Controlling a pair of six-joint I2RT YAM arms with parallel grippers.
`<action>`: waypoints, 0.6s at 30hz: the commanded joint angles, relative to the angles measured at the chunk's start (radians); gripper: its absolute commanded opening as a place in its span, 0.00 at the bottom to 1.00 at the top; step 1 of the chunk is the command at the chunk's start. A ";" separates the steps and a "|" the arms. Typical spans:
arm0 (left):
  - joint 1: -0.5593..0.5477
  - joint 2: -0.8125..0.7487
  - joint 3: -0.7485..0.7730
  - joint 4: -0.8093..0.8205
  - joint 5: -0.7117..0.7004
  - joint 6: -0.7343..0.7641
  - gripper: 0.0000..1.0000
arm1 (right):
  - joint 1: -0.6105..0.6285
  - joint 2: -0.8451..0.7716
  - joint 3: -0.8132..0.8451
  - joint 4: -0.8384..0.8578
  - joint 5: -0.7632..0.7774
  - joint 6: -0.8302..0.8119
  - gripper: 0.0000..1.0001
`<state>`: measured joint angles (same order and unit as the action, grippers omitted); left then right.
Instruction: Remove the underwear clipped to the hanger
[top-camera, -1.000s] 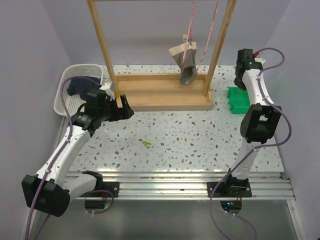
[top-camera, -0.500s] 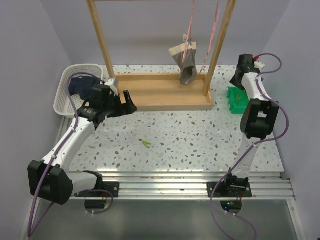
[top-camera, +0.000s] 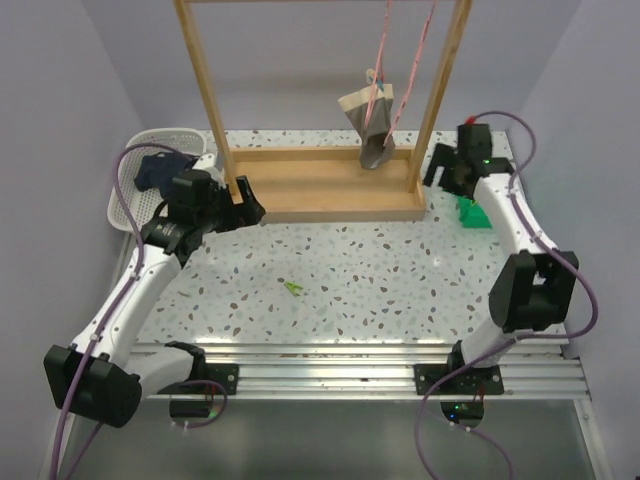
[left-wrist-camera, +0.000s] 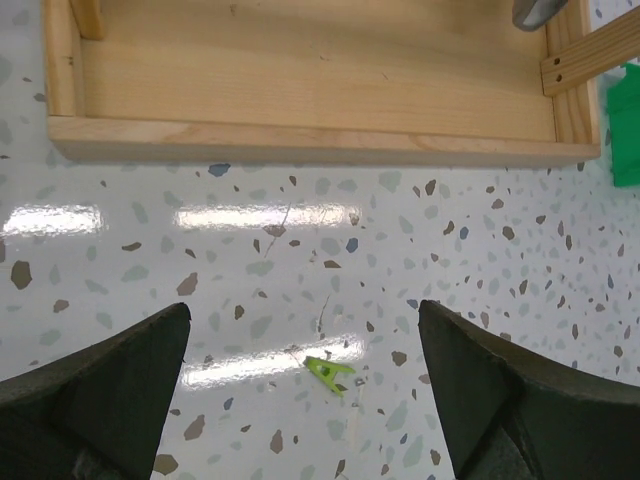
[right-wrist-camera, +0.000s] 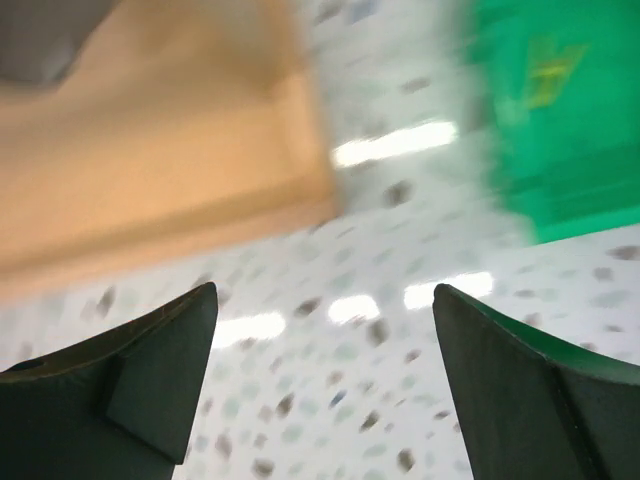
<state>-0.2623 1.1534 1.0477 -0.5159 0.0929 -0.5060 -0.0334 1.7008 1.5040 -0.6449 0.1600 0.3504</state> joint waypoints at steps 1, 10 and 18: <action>0.005 -0.076 0.020 -0.041 -0.090 -0.020 1.00 | 0.316 -0.148 -0.137 -0.096 -0.130 -0.125 0.92; 0.006 -0.222 -0.009 -0.124 -0.163 -0.035 1.00 | 0.895 -0.003 -0.127 -0.047 -0.125 -0.140 0.92; 0.008 -0.336 -0.023 -0.174 -0.167 -0.055 1.00 | 1.037 0.288 0.090 -0.055 -0.096 -0.186 0.90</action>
<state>-0.2619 0.8482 1.0321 -0.6624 -0.0559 -0.5407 0.9955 1.9583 1.5009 -0.6926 0.0383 0.1986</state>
